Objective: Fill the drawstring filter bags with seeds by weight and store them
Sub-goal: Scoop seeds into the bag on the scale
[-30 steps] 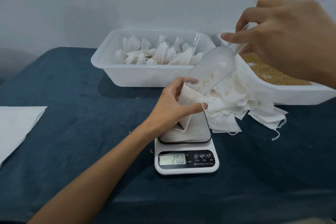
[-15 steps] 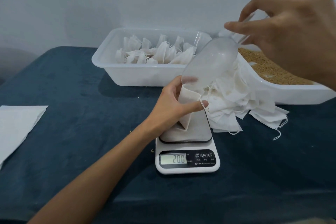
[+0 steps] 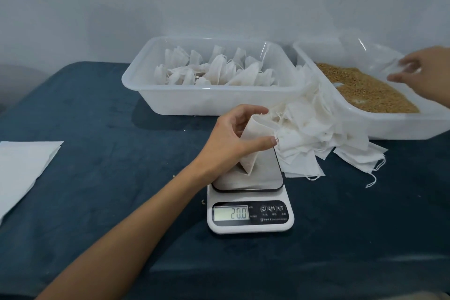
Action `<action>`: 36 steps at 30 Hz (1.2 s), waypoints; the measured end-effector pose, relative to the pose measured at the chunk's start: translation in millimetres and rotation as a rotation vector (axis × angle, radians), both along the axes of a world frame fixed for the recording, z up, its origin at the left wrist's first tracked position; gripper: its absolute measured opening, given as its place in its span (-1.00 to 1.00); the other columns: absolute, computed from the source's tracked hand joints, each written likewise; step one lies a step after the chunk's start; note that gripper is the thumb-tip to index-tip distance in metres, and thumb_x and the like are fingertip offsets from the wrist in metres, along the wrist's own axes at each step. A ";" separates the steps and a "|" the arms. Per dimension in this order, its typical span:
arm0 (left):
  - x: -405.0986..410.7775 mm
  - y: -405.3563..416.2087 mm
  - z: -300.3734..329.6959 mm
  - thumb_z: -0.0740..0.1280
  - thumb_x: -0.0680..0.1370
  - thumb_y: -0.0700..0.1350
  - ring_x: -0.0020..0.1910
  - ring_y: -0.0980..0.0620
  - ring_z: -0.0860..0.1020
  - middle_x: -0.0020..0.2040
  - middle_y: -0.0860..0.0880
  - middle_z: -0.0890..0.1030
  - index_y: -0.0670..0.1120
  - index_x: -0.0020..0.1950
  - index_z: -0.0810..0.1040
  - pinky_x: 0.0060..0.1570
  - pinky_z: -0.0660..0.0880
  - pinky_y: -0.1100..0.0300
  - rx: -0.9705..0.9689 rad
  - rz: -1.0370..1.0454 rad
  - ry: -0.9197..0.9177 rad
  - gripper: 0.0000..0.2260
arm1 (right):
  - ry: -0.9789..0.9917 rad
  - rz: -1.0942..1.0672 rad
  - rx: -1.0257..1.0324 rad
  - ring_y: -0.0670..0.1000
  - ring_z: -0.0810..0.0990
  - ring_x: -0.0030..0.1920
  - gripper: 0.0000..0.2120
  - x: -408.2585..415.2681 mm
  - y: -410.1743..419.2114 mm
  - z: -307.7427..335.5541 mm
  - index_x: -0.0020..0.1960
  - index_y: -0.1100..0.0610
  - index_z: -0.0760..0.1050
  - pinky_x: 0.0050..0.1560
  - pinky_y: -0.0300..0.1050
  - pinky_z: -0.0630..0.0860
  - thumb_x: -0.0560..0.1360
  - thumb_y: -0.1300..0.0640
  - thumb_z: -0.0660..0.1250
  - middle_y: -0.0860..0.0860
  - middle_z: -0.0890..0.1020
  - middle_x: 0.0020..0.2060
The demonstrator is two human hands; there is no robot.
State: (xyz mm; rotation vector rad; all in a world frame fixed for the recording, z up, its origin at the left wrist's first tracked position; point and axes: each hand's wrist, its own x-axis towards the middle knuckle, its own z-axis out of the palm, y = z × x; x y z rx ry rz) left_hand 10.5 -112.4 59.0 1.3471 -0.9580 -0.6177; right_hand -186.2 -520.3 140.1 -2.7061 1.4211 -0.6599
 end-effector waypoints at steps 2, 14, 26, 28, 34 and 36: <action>-0.4 0.0 -0.7 0.58 0.47 -0.24 -0.08 0.16 0.63 -0.08 0.09 0.69 -0.09 0.22 0.66 -0.03 0.56 0.29 0.015 -0.010 -0.006 -0.66 | 0.124 -0.067 0.071 0.23 0.65 -0.10 -0.45 -0.4 -11.8 -11.1 0.17 0.14 0.61 0.06 0.23 0.59 0.37 -0.21 0.55 0.12 0.70 -0.06; -0.2 6.8 5.0 0.52 0.53 -0.07 -0.22 0.06 0.53 -0.17 -0.33 0.58 -0.19 -0.15 0.70 -0.22 0.46 0.29 -0.028 0.037 -0.040 -0.82 | 0.498 -0.141 0.153 0.15 0.54 -0.03 -0.48 27.2 24.7 -37.4 0.31 0.05 0.47 -0.04 0.01 0.51 0.42 -0.04 0.53 0.05 0.54 -0.12; 5.2 2.3 11.9 0.51 0.46 -0.14 -0.18 0.05 0.54 -0.10 -0.16 0.57 -0.33 -0.16 0.63 -0.18 0.45 0.30 -0.127 0.158 0.003 -0.76 | 0.231 -0.036 -0.058 0.17 0.59 0.07 -0.70 33.8 59.6 -22.4 0.26 0.10 0.54 0.03 0.07 0.56 0.57 0.01 0.37 0.09 0.63 0.06; 12.2 -0.2 21.0 0.50 0.47 -0.17 -0.17 0.04 0.53 -0.10 -0.12 0.57 -0.34 -0.17 0.62 -0.19 0.46 0.27 -0.132 0.198 -0.009 -0.77 | -0.100 0.083 -0.126 0.11 0.60 0.02 -0.77 42.3 85.0 -22.7 0.18 0.07 0.58 -0.03 0.03 0.55 0.60 0.00 0.31 0.03 0.65 0.02; 53.6 -25.2 78.8 0.53 0.48 -0.06 -0.20 0.09 0.64 -0.17 -0.05 0.70 -0.06 -0.14 0.73 -0.21 0.55 0.32 -0.166 0.360 -0.077 -0.92 | -0.568 0.458 -0.196 -0.28 0.44 -0.26 -0.89 64.7 176.8 -48.2 0.07 0.10 0.64 -0.19 -0.31 0.37 0.61 0.12 0.36 -0.14 0.63 -0.18; 76.1 -48.4 97.0 0.52 0.54 -0.13 -0.26 0.07 0.60 -0.24 -0.03 0.66 -0.14 -0.12 0.71 -0.34 0.52 0.30 -0.160 0.392 -0.114 -0.90 | -0.599 0.493 -0.178 -0.28 0.44 -0.29 -0.90 66.7 184.6 -58.2 0.04 0.14 0.67 -0.18 -0.32 0.38 0.58 0.16 0.40 -0.12 0.66 -0.20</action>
